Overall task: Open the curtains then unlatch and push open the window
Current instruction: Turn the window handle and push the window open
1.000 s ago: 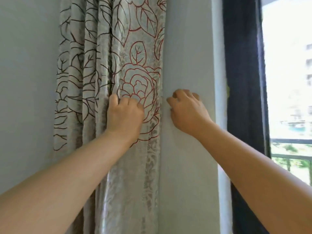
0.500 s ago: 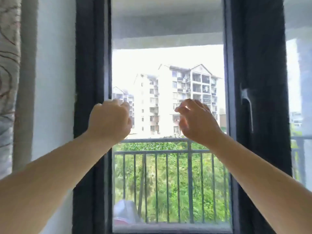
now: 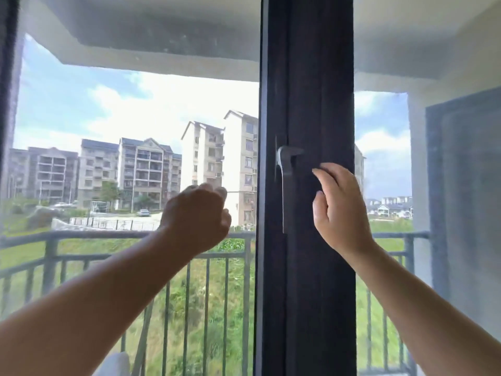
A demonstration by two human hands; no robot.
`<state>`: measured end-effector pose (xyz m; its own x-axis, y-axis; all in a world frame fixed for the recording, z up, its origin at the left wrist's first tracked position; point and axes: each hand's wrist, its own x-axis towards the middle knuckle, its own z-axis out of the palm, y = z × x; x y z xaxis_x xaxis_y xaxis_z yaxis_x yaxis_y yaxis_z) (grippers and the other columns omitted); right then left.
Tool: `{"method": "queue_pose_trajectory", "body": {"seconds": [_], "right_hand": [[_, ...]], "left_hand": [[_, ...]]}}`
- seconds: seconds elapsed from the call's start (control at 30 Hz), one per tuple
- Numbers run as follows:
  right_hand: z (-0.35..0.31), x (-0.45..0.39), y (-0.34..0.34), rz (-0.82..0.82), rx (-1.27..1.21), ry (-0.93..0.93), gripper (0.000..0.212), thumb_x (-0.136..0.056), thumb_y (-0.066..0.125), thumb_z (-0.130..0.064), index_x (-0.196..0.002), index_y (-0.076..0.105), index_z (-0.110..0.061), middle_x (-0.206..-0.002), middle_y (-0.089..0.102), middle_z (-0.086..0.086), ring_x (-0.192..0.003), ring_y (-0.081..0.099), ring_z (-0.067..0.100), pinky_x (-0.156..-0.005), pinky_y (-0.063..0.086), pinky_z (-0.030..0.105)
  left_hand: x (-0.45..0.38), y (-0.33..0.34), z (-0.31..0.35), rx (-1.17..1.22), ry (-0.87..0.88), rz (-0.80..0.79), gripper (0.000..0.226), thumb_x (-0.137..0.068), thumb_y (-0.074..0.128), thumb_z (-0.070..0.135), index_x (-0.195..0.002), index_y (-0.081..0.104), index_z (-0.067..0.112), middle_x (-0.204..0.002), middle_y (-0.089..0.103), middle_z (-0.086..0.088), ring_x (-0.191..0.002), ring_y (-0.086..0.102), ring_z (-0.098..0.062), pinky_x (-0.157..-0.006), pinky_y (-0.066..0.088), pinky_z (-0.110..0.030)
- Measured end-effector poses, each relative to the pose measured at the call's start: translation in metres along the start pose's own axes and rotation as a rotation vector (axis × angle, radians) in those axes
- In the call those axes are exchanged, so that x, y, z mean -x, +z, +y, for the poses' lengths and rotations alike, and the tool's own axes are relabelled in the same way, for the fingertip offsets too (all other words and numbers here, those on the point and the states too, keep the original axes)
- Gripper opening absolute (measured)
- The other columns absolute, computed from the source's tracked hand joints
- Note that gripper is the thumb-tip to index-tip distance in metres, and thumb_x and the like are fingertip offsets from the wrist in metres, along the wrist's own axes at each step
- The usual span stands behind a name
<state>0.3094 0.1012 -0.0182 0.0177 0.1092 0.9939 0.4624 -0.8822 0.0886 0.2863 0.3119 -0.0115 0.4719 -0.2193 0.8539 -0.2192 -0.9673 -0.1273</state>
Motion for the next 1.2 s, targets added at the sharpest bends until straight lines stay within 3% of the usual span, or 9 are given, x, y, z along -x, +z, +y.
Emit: {"method": "queue_pose_trajectory", "body": {"seconds": [0.23,0.37,0.53,0.63,0.67,0.73,0.87,1.03,1.2], "right_hand": [[0.018,0.014,0.000,-0.047,0.059,-0.086,0.040,-0.080,0.043,0.001,-0.120,0.044,0.004,-0.128,0.050,0.024,-0.123,0.039,0.031,-0.103,0.024,0.041],[0.021,0.016,-0.001,0.015,-0.017,-0.045,0.043,-0.080,0.040,0.005,-0.122,0.041,0.006,-0.130,0.047,0.026,-0.123,0.031,0.026,-0.103,0.024,0.046],[0.026,0.016,-0.001,0.037,-0.040,-0.039,0.044,-0.078,0.039,0.008,-0.122,0.042,0.006,-0.129,0.047,0.025,-0.124,0.031,0.025,-0.103,0.026,0.043],[0.026,0.015,0.000,0.043,-0.034,-0.044,0.043,-0.078,0.040,0.008,-0.122,0.043,0.005,-0.130,0.047,0.025,-0.124,0.030,0.025,-0.103,0.025,0.043],[0.027,0.017,0.000,0.046,-0.027,-0.045,0.043,-0.079,0.039,0.008,-0.122,0.043,0.006,-0.129,0.047,0.025,-0.124,0.030,0.025,-0.103,0.025,0.041],[0.028,0.017,0.001,0.052,-0.017,-0.052,0.043,-0.079,0.038,0.008,-0.122,0.042,0.006,-0.130,0.047,0.025,-0.124,0.030,0.025,-0.104,0.025,0.038],[0.027,0.017,0.001,0.049,-0.001,-0.054,0.044,-0.078,0.039,0.007,-0.122,0.042,0.006,-0.130,0.047,0.026,-0.124,0.030,0.026,-0.103,0.024,0.044],[0.026,0.017,0.001,0.046,0.009,-0.065,0.045,-0.077,0.038,0.008,-0.122,0.041,0.007,-0.129,0.047,0.027,-0.124,0.029,0.027,-0.104,0.024,0.044],[0.026,0.017,-0.001,0.042,0.044,-0.050,0.045,-0.077,0.039,0.008,-0.121,0.042,0.007,-0.129,0.047,0.027,-0.124,0.028,0.026,-0.104,0.024,0.043]], "left_hand": [[-0.001,-0.008,0.028,0.418,0.110,0.095,0.016,-0.083,0.051,0.020,-0.084,0.060,0.007,-0.082,0.068,-0.011,-0.067,0.062,-0.026,-0.062,0.053,-0.031],[-0.001,-0.006,0.046,0.602,0.178,0.025,0.020,-0.083,0.047,0.006,-0.063,0.048,0.013,-0.061,0.056,-0.002,-0.054,0.053,-0.019,-0.048,0.039,-0.018],[-0.012,-0.001,0.059,1.033,-0.053,-0.112,0.025,-0.081,0.034,-0.008,-0.073,0.055,0.001,-0.073,0.062,-0.020,-0.067,0.055,-0.032,-0.060,0.043,-0.035],[-0.014,-0.003,0.064,1.265,-0.165,-0.235,0.030,-0.084,0.033,-0.007,-0.070,0.052,0.012,-0.065,0.055,-0.007,-0.056,0.058,-0.013,-0.049,0.050,-0.021],[-0.013,-0.003,0.067,1.252,-0.151,-0.256,0.025,-0.086,0.035,-0.003,-0.071,0.048,0.013,-0.064,0.053,-0.005,-0.051,0.057,-0.008,-0.047,0.050,-0.018],[-0.013,0.000,0.071,1.103,-0.072,-0.235,0.019,-0.087,0.043,0.007,-0.070,0.038,0.014,-0.065,0.048,-0.004,-0.050,0.055,-0.011,-0.051,0.051,-0.024],[-0.012,0.007,0.077,0.915,0.005,-0.114,0.035,-0.088,0.047,0.014,-0.062,0.024,0.022,-0.062,0.041,-0.001,-0.056,0.051,-0.018,-0.057,0.051,-0.038],[-0.015,0.011,0.072,0.858,0.048,-0.102,0.037,-0.088,0.042,0.009,-0.062,0.022,0.025,-0.061,0.036,-0.002,-0.054,0.046,-0.018,-0.056,0.047,-0.036],[-0.018,0.004,0.050,0.746,0.134,-0.164,0.036,-0.085,0.044,0.002,-0.062,0.026,0.023,-0.057,0.034,-0.002,-0.047,0.038,-0.014,-0.045,0.038,-0.027]]}}
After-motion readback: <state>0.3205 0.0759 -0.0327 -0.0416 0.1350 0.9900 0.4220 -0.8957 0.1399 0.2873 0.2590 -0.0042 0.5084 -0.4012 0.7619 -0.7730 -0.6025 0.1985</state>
